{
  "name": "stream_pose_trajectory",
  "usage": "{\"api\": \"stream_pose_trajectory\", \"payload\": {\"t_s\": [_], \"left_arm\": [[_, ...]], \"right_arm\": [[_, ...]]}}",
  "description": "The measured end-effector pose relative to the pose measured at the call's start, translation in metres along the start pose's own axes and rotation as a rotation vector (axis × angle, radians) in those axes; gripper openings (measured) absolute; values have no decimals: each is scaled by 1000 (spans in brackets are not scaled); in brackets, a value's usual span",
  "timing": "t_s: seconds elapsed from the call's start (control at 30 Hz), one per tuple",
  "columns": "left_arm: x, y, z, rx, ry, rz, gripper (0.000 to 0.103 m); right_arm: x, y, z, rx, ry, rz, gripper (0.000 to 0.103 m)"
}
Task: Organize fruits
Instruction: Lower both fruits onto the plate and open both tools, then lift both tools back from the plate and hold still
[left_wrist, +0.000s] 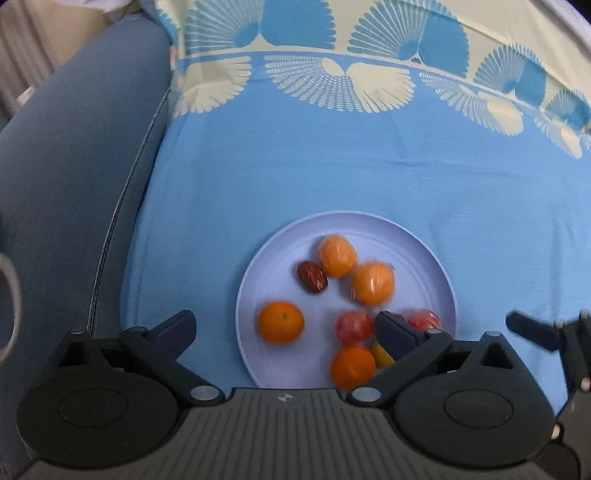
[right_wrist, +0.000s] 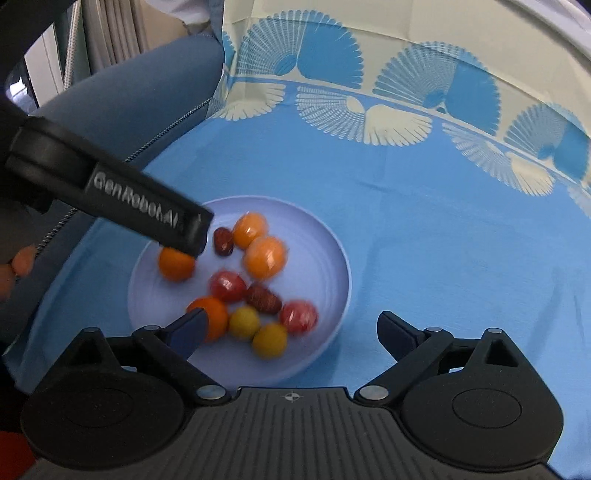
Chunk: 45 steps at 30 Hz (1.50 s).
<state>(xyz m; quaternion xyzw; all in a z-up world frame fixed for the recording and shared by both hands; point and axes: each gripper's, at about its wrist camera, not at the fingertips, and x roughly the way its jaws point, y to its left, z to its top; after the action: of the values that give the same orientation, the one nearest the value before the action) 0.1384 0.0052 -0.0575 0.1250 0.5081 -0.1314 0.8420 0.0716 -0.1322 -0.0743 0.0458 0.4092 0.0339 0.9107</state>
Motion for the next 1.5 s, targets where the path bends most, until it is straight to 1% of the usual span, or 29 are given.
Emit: {"api": "stream_pose_trajectory", "payload": {"t_s": [0.1, 0.23, 0.37, 0.63, 0.77, 1.0, 1.13, 1.5], "left_arm": [[-21, 0, -17, 4, 0, 13, 103], [-52, -1, -44, 21, -28, 45, 103], [-80, 2, -70, -3, -65, 61, 103], [-121, 3, -106, 3, -137, 86, 103], [-132, 3, -115, -4, -165, 88, 103], [-144, -5, -123, 19, -202, 101, 103], [-145, -4, -124, 4, -196, 85, 103], [-143, 2, -126, -14, -193, 103, 103]], "right_arm": [[-26, 8, -11, -15, -16, 8, 101], [-61, 20, -25, -42, -76, -19, 102], [-83, 26, -37, -33, -89, -41, 102], [-124, 37, -49, -45, -181, -89, 102], [-138, 41, -53, -65, -214, -98, 102], [-154, 45, -58, -80, -250, -112, 102], [-158, 46, -59, -71, -258, -120, 102], [-159, 51, -60, -91, -260, -127, 102]]}}
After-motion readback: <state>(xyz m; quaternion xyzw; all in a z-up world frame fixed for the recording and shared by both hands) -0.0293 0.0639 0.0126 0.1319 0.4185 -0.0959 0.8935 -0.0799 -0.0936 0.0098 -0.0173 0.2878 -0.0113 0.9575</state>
